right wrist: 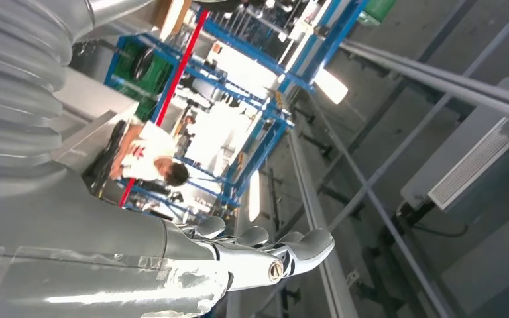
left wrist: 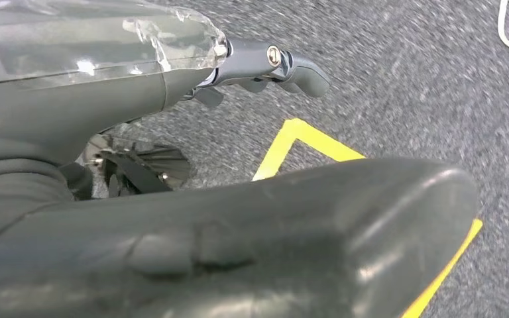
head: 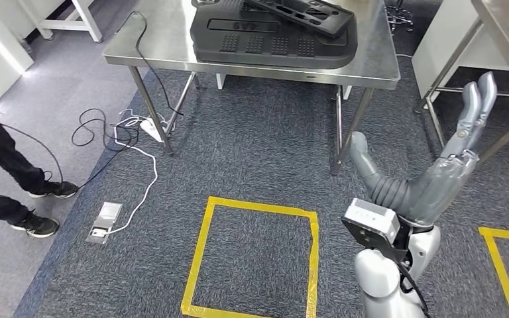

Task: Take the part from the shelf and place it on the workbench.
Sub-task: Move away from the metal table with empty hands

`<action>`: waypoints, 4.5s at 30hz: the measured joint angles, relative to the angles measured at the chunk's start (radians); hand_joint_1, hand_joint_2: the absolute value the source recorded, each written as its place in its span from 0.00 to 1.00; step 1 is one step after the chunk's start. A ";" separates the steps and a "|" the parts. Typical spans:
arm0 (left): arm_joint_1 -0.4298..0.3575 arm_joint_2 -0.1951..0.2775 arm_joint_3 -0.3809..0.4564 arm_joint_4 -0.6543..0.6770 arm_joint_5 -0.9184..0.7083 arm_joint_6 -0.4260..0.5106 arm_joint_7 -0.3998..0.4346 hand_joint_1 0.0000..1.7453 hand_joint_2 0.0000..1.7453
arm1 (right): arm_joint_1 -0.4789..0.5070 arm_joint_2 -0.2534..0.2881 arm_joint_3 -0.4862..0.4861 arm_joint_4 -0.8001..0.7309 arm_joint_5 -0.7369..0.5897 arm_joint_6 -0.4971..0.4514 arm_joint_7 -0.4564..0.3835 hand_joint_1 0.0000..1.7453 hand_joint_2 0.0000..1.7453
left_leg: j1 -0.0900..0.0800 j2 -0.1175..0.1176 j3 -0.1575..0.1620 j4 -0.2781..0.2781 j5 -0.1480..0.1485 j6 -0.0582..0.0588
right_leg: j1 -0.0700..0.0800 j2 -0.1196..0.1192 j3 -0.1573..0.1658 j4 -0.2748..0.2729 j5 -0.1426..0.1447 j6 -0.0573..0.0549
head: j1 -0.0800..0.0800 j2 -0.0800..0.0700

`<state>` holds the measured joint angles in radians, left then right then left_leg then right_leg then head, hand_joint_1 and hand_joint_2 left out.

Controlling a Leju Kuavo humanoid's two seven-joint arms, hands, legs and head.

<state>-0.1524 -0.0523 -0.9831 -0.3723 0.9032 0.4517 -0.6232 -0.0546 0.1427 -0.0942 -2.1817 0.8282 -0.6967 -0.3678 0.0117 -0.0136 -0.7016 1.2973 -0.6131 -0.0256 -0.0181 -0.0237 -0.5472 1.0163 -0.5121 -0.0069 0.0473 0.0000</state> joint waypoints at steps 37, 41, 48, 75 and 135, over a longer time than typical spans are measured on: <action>0.022 0.002 0.000 0.000 0.048 0.031 -0.025 0.00 0.00 | 0.020 0.006 0.001 -0.001 -0.035 0.000 -0.035 0.00 1.00 | -0.011 0.061 0.118 -0.267 0.132 0.015 | 0.004 -0.069 0.015 -0.001 -0.013 0.012 | -0.005 0.000; 0.029 0.002 0.001 0.000 0.051 0.032 -0.025 0.00 0.00 | 0.009 0.006 0.003 0.000 -0.029 0.002 -0.022 0.00 1.00 | -0.010 0.035 0.115 -0.279 0.138 0.041 | 0.003 -0.062 0.016 0.013 -0.033 0.031 | -0.002 0.000; 0.031 0.001 0.002 0.000 0.053 0.033 -0.025 0.00 0.00 | 0.007 0.005 0.003 0.002 -0.017 0.002 -0.002 0.00 1.00 | -0.009 -0.033 0.112 -0.279 0.145 0.059 | 0.000 0.023 -0.089 0.240 -0.112 0.037 | 0.013 0.000; 0.016 0.002 -0.008 0.000 0.056 0.021 -0.023 0.00 0.00 | 0.019 -0.005 0.001 0.000 0.003 0.001 0.002 0.00 1.00 | -0.003 0.017 0.104 -0.278 0.143 0.051 | -0.004 0.005 -0.047 0.182 -0.143 0.036 | 0.006 0.000; 0.031 0.002 -0.025 -0.002 0.093 0.041 -0.024 0.00 0.00 | 0.060 0.003 -0.009 -0.023 0.007 0.001 -0.006 0.00 1.00 | -0.017 0.034 0.113 -0.289 0.145 0.057 | 0.006 -0.031 0.001 0.073 -0.079 0.023 | -0.003 0.000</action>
<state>-0.1217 -0.0500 -1.0078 -0.3748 0.9963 0.4928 -0.6469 0.0050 0.1461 -0.1034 -2.2045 0.8351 -0.6958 -0.3735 -0.0056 0.0201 -0.5887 1.0080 -0.4686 0.0316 -0.0122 -0.0548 -0.5466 1.0897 -0.5912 0.0161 0.0446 0.0000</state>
